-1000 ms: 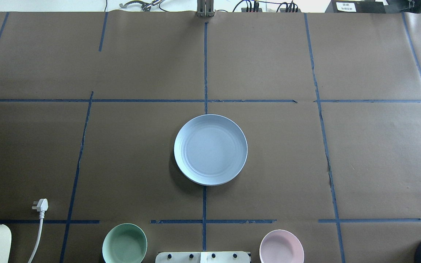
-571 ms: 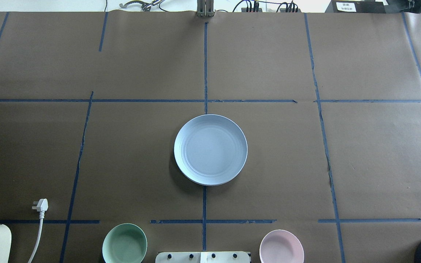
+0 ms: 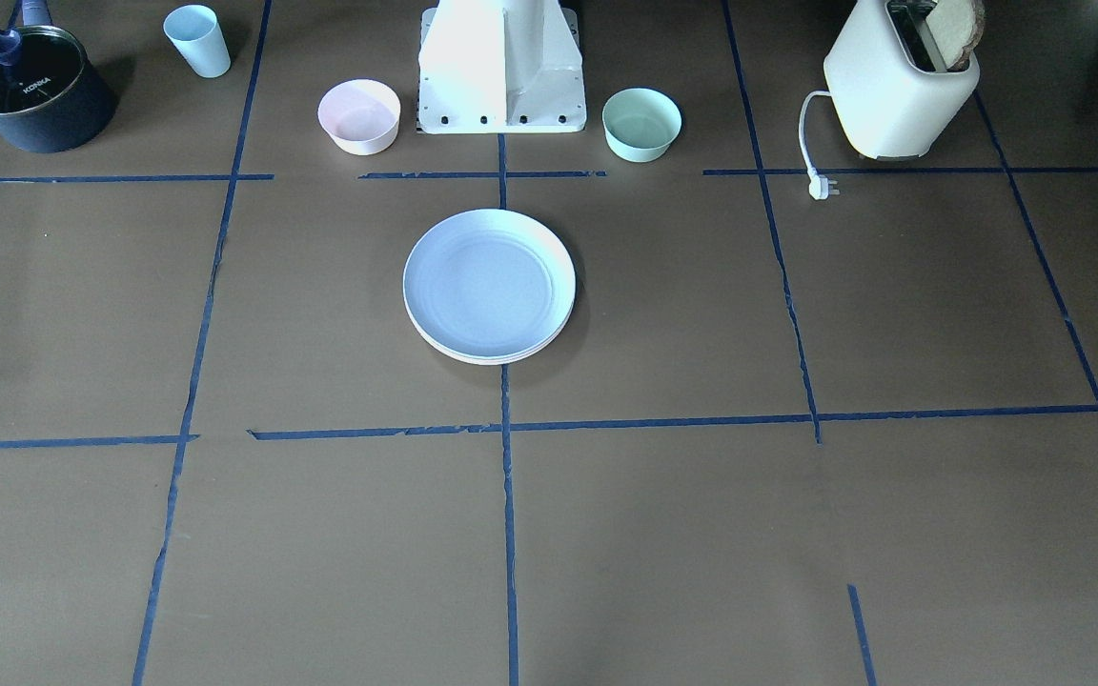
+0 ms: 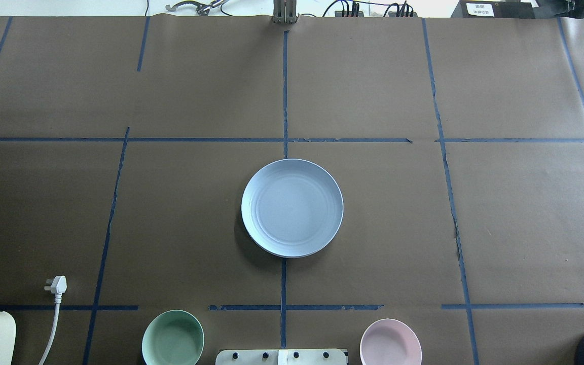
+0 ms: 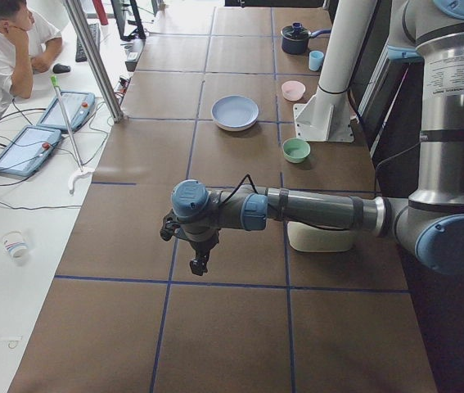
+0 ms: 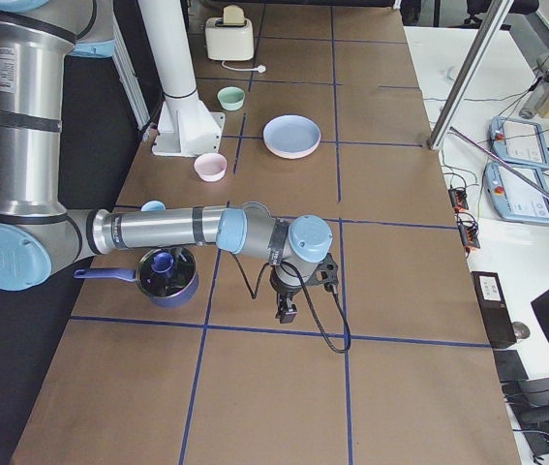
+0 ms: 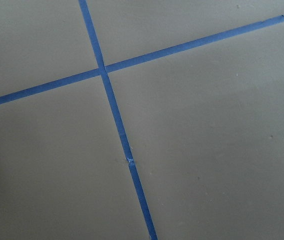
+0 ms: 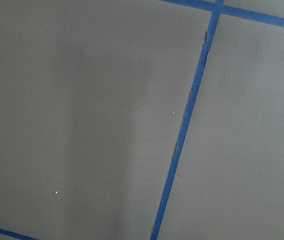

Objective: Stack three plates with pink and blue

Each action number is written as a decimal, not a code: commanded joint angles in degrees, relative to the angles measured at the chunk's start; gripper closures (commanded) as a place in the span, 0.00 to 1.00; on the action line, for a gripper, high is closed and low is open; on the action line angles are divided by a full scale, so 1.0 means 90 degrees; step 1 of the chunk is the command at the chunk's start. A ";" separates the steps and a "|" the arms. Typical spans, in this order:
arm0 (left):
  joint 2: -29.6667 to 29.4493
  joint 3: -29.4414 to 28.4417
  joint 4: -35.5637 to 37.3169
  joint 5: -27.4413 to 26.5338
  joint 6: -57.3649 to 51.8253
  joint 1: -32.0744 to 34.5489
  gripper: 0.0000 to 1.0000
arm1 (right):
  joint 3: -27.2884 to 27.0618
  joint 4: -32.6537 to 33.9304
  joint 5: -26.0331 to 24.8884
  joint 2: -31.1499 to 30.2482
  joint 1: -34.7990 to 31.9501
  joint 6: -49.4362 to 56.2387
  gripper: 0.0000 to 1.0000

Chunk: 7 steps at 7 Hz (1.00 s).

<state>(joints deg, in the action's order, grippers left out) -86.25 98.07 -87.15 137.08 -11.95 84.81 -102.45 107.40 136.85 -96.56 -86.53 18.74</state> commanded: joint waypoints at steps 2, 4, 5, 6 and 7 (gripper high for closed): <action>0.0042 0.0002 -0.0033 -0.0007 0.0000 -0.0009 0.00 | -0.0111 0.0000 -0.0010 -0.0051 0.0005 0.0007 0.00; 0.0187 0.0197 -0.0062 -0.0085 -0.0039 0.0011 0.00 | -0.0247 0.0000 -0.0010 -0.0072 -0.0005 0.0007 0.00; 0.0169 0.0188 -0.0062 -0.0047 0.0009 0.0001 0.00 | -0.0219 0.0000 -0.0020 -0.0062 -0.0005 -0.0012 0.00; 0.0198 0.0265 -0.0227 -0.0046 0.0000 0.0011 0.00 | -0.0199 0.0000 -0.0049 0.0006 -0.0024 -0.0012 0.00; 0.0237 0.0285 -0.0393 -0.0056 0.0010 0.0030 0.00 | -0.0276 0.0000 -0.0059 -0.0003 -0.0092 -0.0051 0.00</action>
<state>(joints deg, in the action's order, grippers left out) -84.49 100.25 -89.11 136.63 -11.95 84.94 -104.47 107.40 136.48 -96.73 -86.84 18.56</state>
